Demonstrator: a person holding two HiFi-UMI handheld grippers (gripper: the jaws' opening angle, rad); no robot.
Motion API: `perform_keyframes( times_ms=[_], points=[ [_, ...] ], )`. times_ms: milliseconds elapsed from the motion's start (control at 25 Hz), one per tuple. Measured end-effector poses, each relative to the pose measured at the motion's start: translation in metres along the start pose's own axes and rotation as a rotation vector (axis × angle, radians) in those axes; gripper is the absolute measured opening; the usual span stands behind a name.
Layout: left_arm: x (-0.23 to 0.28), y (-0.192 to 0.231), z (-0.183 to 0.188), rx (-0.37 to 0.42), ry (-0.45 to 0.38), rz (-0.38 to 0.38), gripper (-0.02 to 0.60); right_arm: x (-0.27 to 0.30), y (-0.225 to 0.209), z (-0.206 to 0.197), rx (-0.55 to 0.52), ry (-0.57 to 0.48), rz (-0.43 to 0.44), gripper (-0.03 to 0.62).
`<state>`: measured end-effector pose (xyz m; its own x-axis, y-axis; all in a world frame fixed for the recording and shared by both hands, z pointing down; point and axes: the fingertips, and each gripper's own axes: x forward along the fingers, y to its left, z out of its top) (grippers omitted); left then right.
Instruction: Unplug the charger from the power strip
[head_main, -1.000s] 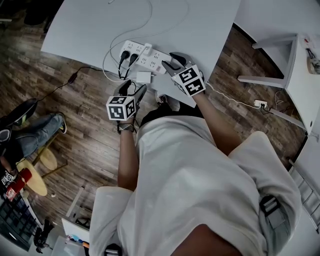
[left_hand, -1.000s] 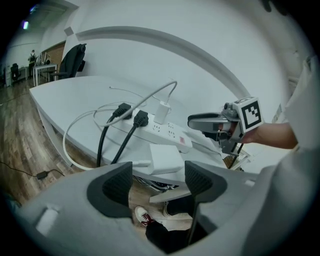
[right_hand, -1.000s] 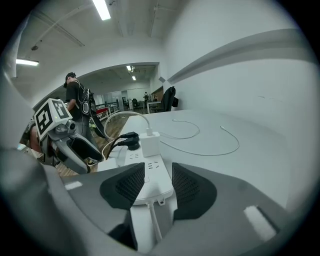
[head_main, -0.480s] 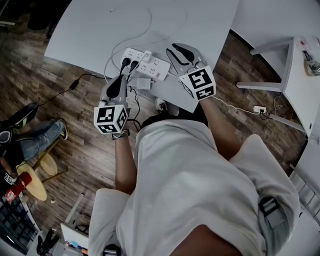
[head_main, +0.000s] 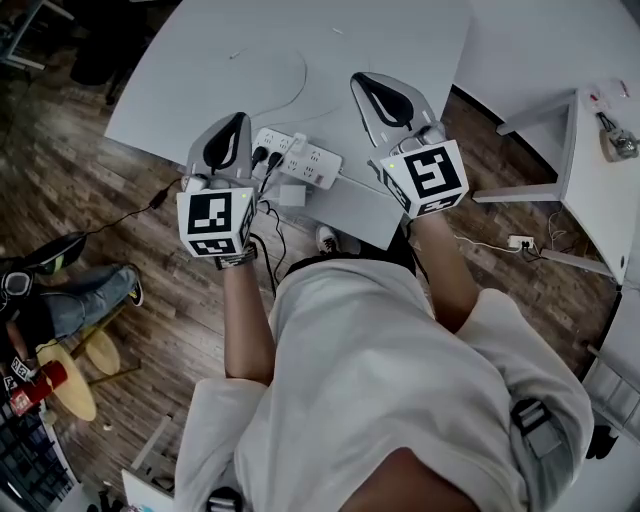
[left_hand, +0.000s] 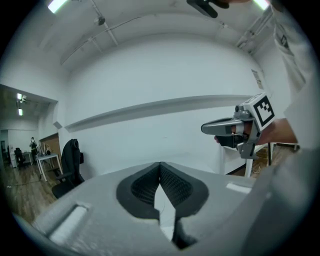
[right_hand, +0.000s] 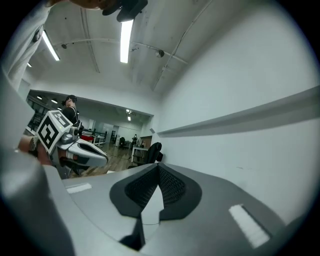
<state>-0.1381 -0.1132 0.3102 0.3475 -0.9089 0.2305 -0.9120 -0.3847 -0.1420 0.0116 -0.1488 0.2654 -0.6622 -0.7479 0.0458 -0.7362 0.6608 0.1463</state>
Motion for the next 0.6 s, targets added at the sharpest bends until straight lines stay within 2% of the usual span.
perform_keyframes(
  times_ms=[320, 440, 600],
  points=[
    [0.019, -0.006, 0.105, 0.081, -0.164, -0.044, 0.003, -0.011, -0.024, 0.088, -0.044, -0.118, -0.061, 0.003],
    [0.021, -0.01, 0.123, 0.096, -0.188, -0.053, 0.003, -0.014, -0.028, 0.1, -0.065, -0.122, -0.08, 0.002],
    [0.02, -0.015, 0.124, 0.082, -0.191, -0.058, 0.003, -0.019, -0.03, 0.102, -0.07, -0.117, -0.09, 0.002]
  ],
)
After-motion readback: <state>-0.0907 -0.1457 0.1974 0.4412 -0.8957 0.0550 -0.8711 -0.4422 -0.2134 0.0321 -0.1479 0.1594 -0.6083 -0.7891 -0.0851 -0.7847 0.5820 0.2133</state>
